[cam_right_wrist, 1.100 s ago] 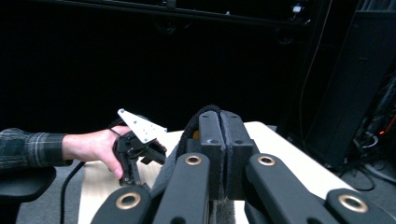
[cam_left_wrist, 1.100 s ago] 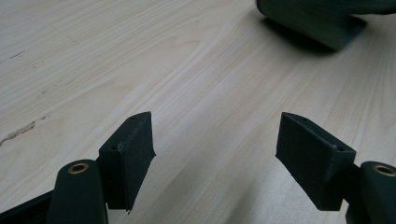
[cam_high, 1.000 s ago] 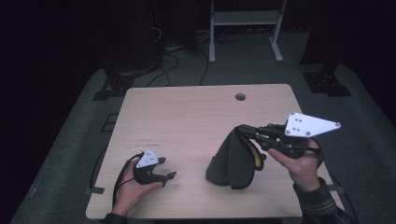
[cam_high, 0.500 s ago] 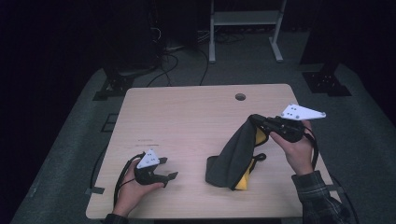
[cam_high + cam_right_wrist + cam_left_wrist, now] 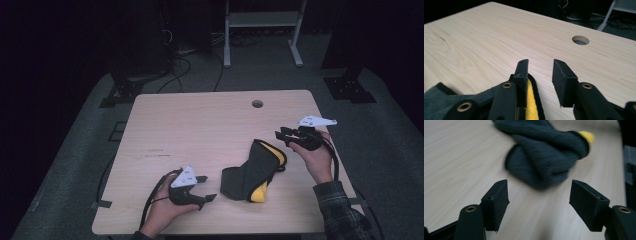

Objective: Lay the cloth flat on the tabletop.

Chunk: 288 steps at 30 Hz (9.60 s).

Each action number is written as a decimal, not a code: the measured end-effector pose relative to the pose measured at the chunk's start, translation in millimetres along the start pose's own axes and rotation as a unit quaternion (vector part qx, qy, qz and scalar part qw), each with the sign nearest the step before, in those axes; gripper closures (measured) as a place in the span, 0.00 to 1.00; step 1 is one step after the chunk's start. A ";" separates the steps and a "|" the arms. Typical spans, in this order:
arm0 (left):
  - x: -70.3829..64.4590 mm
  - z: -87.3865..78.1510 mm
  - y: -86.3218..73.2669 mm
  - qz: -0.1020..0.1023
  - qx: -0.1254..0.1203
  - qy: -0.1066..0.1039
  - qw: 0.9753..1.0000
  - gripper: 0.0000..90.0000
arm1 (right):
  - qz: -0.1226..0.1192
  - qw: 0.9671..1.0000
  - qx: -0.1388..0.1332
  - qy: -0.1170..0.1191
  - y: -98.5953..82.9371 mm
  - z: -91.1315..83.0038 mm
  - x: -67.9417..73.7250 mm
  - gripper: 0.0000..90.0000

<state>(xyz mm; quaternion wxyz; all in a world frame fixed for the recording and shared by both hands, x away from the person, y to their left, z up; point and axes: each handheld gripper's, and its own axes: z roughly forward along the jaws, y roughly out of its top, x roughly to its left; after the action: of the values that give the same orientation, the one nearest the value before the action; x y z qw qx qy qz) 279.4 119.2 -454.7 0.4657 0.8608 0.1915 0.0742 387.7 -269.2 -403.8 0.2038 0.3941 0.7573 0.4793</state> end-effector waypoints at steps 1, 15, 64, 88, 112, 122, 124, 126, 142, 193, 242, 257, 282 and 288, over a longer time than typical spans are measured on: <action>-3.6 4.8 1.2 0.005 0.005 -0.005 1.000 0.37 | -0.001 1.000 -0.004 0.004 -1.5 -1.8 1.5 0.71; -1.7 38.0 9.1 0.003 0.045 0.018 0.999 0.75 | -0.052 0.996 0.037 0.063 -33.5 -12.7 41.7 0.67; 30.5 15.3 9.1 -0.061 -0.005 0.036 0.997 0.45 | -0.148 0.971 0.060 0.178 -11.2 51.7 127.4 0.98; 2.3 64.3 44.3 -0.030 -0.005 -0.002 1.000 0.41 | -0.101 0.980 -0.121 0.120 65.3 -19.4 113.1 0.98; -19.6 110.8 55.0 -0.074 -0.037 -0.013 0.996 0.35 | -0.101 0.979 -0.128 0.120 63.5 -22.4 109.1 0.98; -12.4 121.2 56.8 -0.084 -0.039 0.045 0.995 0.49 | -0.106 0.978 -0.131 0.126 64.3 -23.2 116.7 0.98; -8.3 119.0 54.1 -0.086 -0.033 0.039 0.995 0.61 | -0.106 0.978 -0.131 0.126 64.0 -24.8 116.2 0.98; -5.6 115.3 51.2 -0.090 -0.029 0.035 0.995 0.73 | -0.105 0.978 -0.135 0.123 64.0 -26.7 114.5 0.98; 26.4 22.6 48.9 -0.100 -0.064 0.066 0.991 1.00 | -0.098 0.983 -0.124 0.089 56.7 -30.1 93.5 0.98; 67.4 28.1 6.8 -0.049 0.051 0.085 0.994 0.90 | -0.033 0.994 0.055 0.084 -42.9 3.8 61.8 0.64; 102.9 -101.6 63.7 -0.090 -0.131 0.164 0.974 0.96 | -0.036 0.994 -0.079 0.069 27.5 -63.3 32.8 0.97; 80.3 -141.4 94.1 -0.058 -0.190 0.162 0.967 0.96 | -0.078 0.982 -0.151 0.079 64.3 -108.0 45.8 0.97; 26.0 -181.0 81.1 -0.033 -0.142 0.129 0.981 0.96 | -0.135 0.976 -0.139 0.095 57.5 -166.6 93.4 0.97; 61.5 -139.9 61.2 -0.072 -0.089 0.133 0.984 0.95 | -0.102 0.987 -0.090 0.083 41.8 -122.6 66.6 0.97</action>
<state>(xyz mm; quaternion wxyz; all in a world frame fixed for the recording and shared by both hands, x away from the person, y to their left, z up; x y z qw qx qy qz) 308.9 221.8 -329.3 0.5149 0.7822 0.3062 0.1713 280.0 -276.1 -306.0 0.2225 0.2537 0.7619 0.5529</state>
